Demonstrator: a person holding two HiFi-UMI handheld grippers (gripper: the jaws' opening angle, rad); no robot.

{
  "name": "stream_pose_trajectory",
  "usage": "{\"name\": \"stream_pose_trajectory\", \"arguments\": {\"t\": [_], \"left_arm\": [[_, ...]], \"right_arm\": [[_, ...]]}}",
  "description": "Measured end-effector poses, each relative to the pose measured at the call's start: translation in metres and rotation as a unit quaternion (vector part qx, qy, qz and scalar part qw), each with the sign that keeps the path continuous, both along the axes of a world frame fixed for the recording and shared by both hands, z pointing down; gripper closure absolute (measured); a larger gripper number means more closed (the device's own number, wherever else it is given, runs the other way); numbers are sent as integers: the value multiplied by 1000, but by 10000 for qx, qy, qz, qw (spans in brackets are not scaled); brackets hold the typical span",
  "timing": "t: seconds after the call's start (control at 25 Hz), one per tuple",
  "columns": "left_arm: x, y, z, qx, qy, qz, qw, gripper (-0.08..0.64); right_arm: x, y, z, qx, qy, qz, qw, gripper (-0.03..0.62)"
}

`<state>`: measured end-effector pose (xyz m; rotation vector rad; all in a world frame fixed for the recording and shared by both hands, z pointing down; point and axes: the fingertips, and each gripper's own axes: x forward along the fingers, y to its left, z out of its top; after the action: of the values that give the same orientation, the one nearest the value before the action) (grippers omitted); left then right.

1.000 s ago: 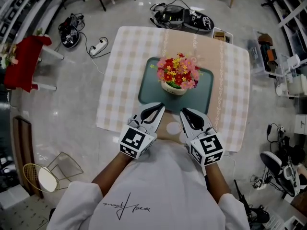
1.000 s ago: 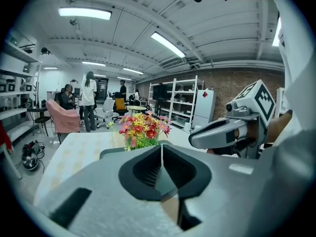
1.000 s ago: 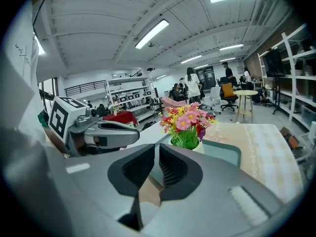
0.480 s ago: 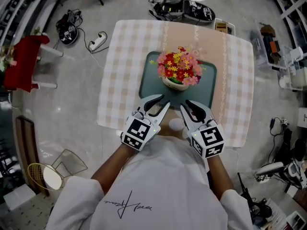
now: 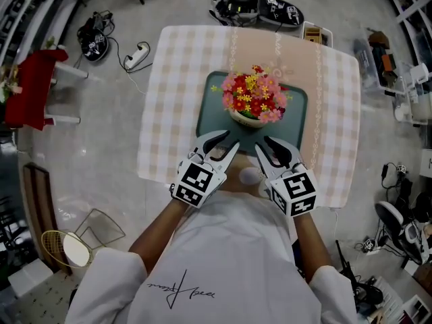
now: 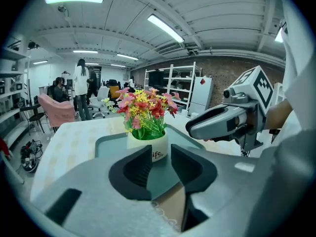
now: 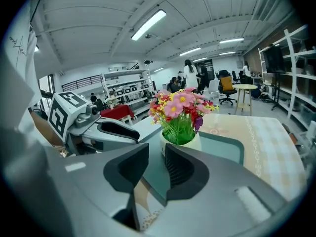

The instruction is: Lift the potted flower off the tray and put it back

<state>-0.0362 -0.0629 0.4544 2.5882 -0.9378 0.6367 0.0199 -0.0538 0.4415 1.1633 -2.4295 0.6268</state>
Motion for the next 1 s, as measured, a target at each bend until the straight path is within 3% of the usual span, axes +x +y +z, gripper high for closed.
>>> {"name": "stream_pose_trajectory", "arguments": {"t": [0.32,0.56,0.76,1.0], "left_arm": [[-5,3,11,-3,-132,-1,9999,429],[-6,6,21,173,-504,178,9984,410],[-1,-19,25,-20,-326,80,9994,400],[-3,-29,37,-70,-457,96,9989,383]], "right_arm": [[1,6,12,-54,85,3,9999,459],[0,6,22,-125,215,-3,9997,451],[6,-21,27,-176,293,39,9994,436],[8,-27,36,-234,361,41,9991,425]]}}
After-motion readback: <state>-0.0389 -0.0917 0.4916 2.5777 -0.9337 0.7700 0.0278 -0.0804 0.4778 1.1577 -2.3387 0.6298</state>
